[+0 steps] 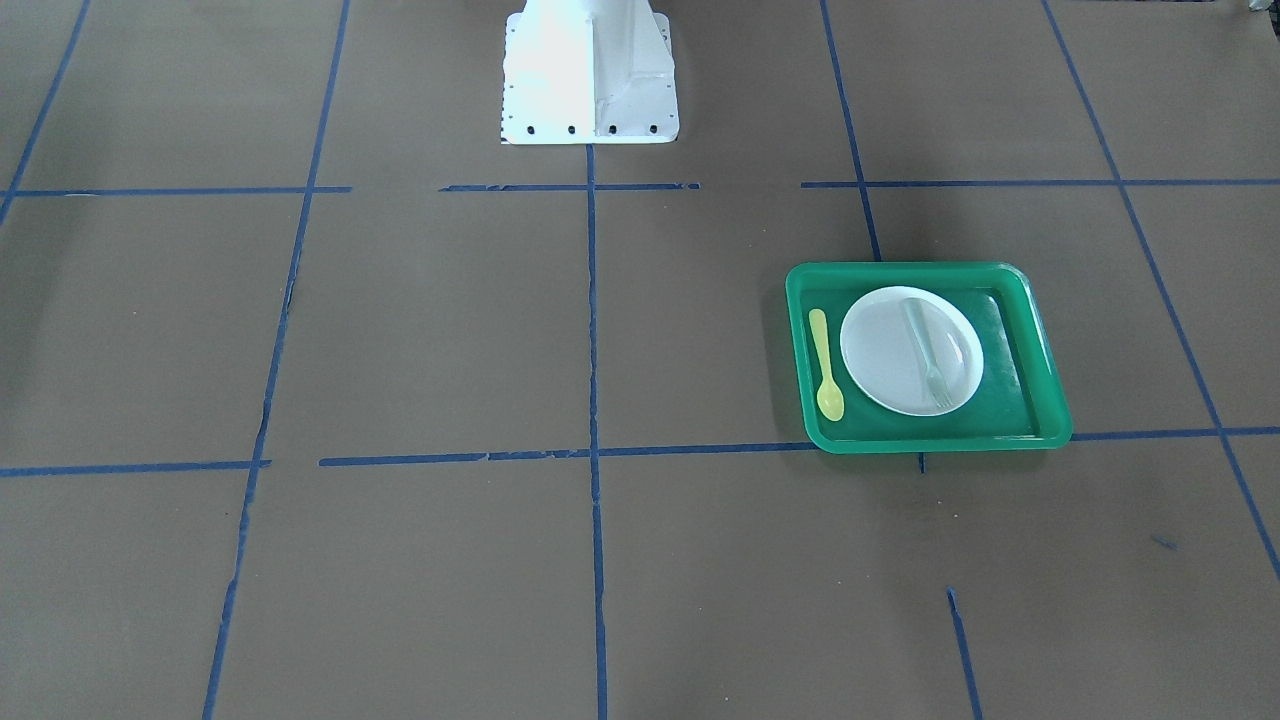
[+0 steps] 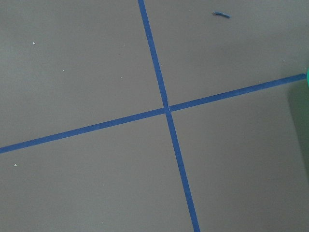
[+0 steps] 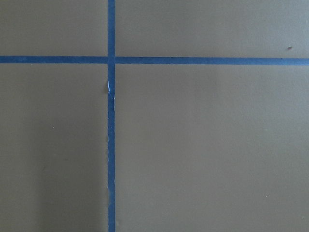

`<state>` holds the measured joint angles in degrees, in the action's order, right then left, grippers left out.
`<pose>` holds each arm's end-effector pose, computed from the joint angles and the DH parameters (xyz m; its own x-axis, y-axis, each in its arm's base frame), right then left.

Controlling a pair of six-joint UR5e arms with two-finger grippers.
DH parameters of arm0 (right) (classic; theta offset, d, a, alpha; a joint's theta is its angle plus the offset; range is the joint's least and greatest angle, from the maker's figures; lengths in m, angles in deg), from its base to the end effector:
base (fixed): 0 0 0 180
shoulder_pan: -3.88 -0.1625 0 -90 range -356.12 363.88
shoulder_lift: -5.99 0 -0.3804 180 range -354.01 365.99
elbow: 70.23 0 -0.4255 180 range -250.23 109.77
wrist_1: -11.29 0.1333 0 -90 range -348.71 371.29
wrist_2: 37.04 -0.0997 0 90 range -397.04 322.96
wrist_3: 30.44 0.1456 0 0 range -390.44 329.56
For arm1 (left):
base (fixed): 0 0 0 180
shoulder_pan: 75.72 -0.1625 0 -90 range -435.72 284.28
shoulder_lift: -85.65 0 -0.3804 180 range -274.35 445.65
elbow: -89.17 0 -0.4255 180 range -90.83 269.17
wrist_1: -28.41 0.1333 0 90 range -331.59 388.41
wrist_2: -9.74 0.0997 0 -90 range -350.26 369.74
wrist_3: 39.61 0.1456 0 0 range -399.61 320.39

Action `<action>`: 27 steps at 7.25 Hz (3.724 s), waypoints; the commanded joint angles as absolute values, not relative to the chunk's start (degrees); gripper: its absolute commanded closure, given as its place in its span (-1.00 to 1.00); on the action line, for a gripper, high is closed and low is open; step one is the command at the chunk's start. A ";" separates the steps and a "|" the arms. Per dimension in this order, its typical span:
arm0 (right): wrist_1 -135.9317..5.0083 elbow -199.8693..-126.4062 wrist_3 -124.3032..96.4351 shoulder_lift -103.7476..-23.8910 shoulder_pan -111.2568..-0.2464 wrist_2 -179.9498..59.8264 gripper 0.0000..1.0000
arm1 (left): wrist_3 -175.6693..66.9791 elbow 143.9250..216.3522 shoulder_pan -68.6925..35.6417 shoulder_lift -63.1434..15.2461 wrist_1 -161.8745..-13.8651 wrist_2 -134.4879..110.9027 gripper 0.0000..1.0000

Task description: Place fork

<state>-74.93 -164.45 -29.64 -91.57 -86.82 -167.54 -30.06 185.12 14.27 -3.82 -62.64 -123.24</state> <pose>0.0445 -0.4748 0.6743 0.7602 0.0183 0.6495 -0.0228 0.9997 -0.0014 -0.0339 -0.5312 0.5973 0.7214 0.2407 -0.6493 -0.1215 0.9671 0.2235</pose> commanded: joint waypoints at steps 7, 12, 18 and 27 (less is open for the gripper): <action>-74.94 -164.45 -29.64 -91.57 -86.82 -167.56 -1.00 | -58.75 193.57 2.03 -5.14 -72.51 -122.80 -1.00; -74.94 -164.45 -29.64 -91.57 -86.82 -167.56 -1.00 | -90.30 187.81 -23.39 -14.35 -84.09 -110.17 -1.00; -74.93 -164.45 -29.64 -91.57 -86.82 -167.56 -1.00 | -93.32 184.18 -29.93 -15.08 -84.27 -107.77 -0.98; -74.93 -164.45 -29.64 -91.57 -86.82 -167.56 -1.00 | -92.97 183.12 -31.16 -15.52 -84.09 -108.38 1.00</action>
<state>-74.90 -164.45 -29.65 -91.57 -86.82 -167.56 -93.08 183.01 -31.16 -15.54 -84.24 -108.37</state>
